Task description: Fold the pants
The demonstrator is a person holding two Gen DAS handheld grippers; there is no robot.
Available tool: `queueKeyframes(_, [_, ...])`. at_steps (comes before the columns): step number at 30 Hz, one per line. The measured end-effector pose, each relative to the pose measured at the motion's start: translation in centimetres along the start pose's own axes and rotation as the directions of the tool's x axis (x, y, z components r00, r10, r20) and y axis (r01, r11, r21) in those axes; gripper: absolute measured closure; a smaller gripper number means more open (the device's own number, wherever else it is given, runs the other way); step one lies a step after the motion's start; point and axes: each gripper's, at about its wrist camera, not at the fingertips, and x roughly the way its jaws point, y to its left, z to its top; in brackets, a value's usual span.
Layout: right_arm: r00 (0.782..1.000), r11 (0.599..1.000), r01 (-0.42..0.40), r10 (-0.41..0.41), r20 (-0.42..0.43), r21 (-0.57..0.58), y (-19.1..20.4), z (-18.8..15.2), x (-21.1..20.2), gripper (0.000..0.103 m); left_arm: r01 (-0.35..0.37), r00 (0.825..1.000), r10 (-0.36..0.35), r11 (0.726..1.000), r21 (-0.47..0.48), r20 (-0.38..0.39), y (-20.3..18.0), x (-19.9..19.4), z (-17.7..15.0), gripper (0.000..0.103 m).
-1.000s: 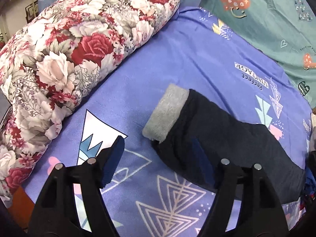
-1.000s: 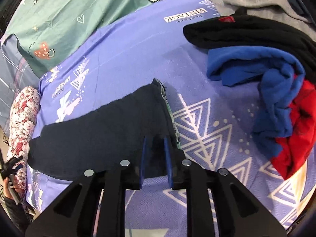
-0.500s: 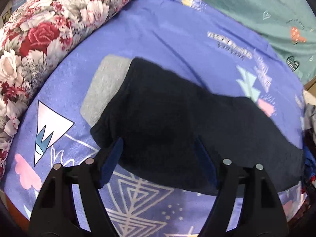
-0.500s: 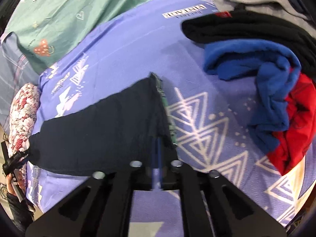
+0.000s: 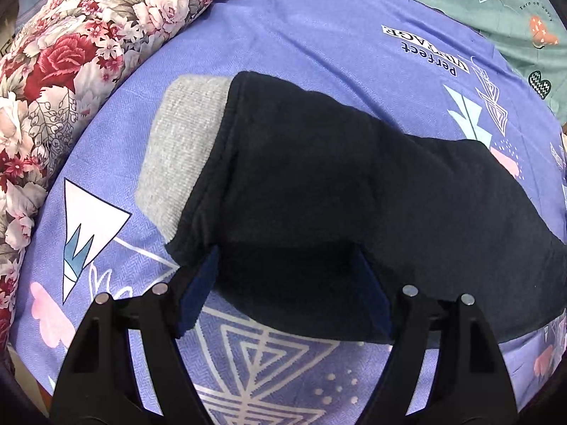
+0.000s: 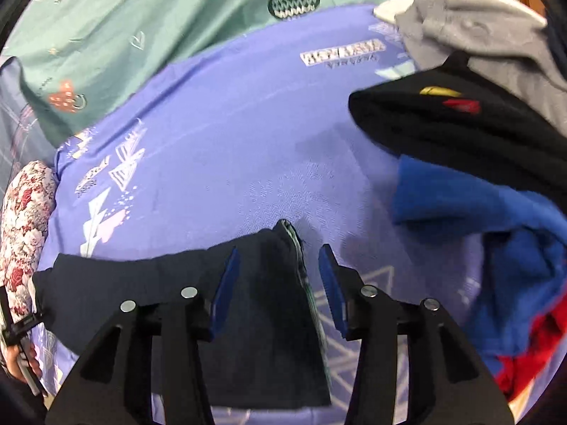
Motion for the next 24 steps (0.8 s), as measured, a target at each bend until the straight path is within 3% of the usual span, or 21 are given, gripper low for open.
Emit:
queueKeyframes(2, [0.999,1.000,-0.007,0.007,-0.036,-0.006,0.2,0.5,1.6,0.064,0.004,1.000,-0.004,1.000,0.002,-0.004,0.2,0.0,0.1,0.025])
queueKeyframes(3, [0.998,1.000,0.007,-0.007,-0.058,-0.006,0.3,0.6,2.3,0.081,0.004,1.000,-0.004,1.000,0.003,-0.005,0.1,0.1,0.2,0.025])
queueKeyframes(4, [0.998,0.999,0.033,-0.033,-0.060,-0.001,0.2,0.6,2.6,0.091,0.005,1.000,-0.005,1.000,0.006,-0.007,0.2,0.1,0.3,0.025])
queueKeyframes(6, [0.998,0.999,0.043,-0.043,-0.044,0.007,-0.1,0.6,2.4,0.094,0.011,1.000,-0.011,1.000,0.006,-0.008,0.4,0.3,0.7,0.025])
queueKeyframes(9, [0.996,0.997,0.083,-0.082,-0.044,0.009,-0.7,-0.1,2.5,0.091,0.018,1.000,-0.018,1.000,0.005,-0.013,0.6,0.4,0.9,0.025])
queueKeyframes(12, [0.993,0.993,0.116,-0.116,-0.038,-0.016,-0.5,-0.4,2.2,0.074,0.005,1.000,-0.005,1.000,0.009,-0.014,0.0,-0.1,0.8,0.024])
queueKeyframes(14, [0.992,0.992,0.125,-0.126,-0.002,-0.030,0.1,-0.1,0.8,0.071,0.007,1.000,-0.007,1.000,0.014,-0.005,-0.6,-1.1,0.7,0.020])
queueKeyframes(18, [0.995,0.992,0.058,-0.047,0.092,-0.114,3.4,0.8,-1.6,0.061,0.077,0.995,-0.082,0.994,0.073,0.063,-2.8,-3.9,0.5,0.015])
queueKeyframes(22, [0.996,0.967,-0.061,0.074,0.043,-0.246,8.6,0.4,-0.7,0.061,0.105,0.985,-0.124,0.982,0.155,0.119,-6.4,-5.1,1.3,0.012])
queueKeyframes(24, [0.994,0.950,-0.102,0.111,0.012,-0.294,11.2,0.1,0.4,0.061,0.084,0.985,-0.110,0.979,0.187,0.132,-8.2,-4.8,1.8,0.012])
